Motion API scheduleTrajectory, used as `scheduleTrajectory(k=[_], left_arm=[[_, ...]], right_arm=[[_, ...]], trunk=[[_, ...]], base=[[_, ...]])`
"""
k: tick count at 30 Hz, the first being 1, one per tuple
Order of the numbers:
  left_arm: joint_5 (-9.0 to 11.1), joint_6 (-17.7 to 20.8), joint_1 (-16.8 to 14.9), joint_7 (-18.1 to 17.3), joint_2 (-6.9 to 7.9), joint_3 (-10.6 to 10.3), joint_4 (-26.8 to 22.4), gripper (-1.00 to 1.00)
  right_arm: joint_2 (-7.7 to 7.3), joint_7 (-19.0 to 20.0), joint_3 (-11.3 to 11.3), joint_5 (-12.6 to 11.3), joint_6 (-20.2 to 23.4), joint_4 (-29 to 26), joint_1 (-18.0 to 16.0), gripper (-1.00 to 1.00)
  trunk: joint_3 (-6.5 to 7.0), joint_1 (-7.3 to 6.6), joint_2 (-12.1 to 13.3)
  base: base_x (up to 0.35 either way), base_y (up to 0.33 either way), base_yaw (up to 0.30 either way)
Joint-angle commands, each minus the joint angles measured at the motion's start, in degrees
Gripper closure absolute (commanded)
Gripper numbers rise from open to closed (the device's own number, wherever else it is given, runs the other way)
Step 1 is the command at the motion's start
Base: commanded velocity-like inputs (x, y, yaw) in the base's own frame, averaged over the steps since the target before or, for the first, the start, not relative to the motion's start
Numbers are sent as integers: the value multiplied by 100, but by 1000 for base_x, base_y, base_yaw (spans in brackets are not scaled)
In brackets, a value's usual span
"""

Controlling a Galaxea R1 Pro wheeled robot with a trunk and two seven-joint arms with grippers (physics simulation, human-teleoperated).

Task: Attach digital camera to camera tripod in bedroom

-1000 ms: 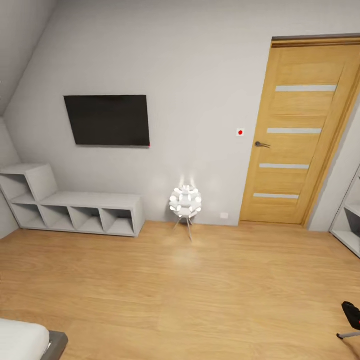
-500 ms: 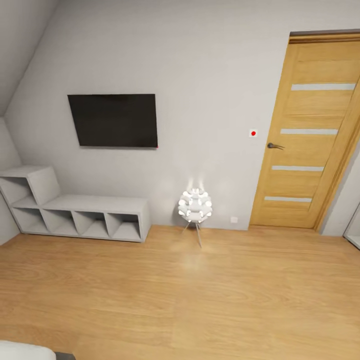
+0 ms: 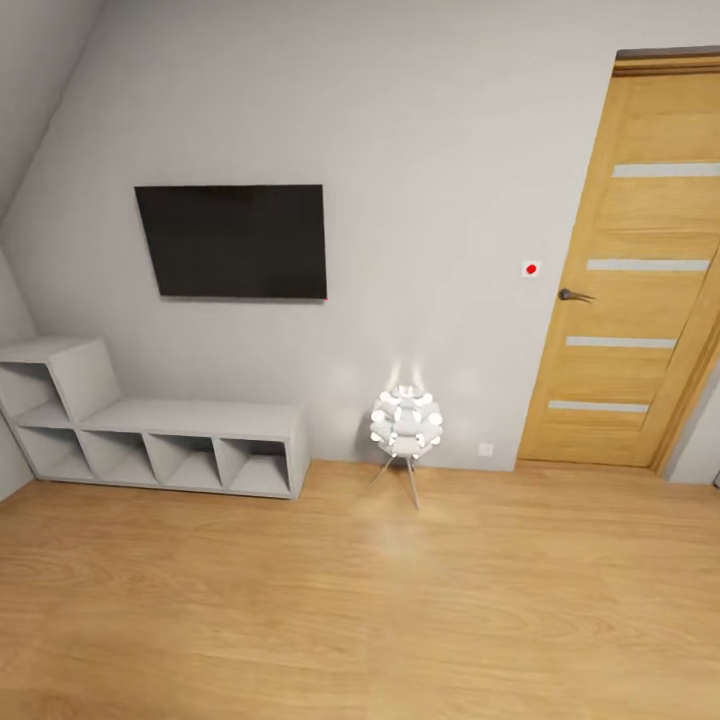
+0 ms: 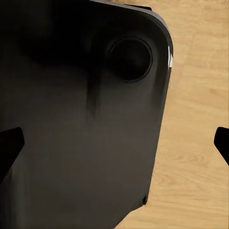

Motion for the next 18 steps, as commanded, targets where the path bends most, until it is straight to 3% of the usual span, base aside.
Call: scheduleTrajectory(k=[1,18], left_arm=[[40,-5,4,4,-1,-1,-10,-100],[11,-60,3,6,-11,-5,-10,-100]], right_arm=[[4,-4,1,51,-13,1,0,-100],[11,-7,-2,44,5,1,0,-100]], trunk=[[-3,4,-2],[-3,4,-2]], base=[[305,163,-120],[308,140,-217]])
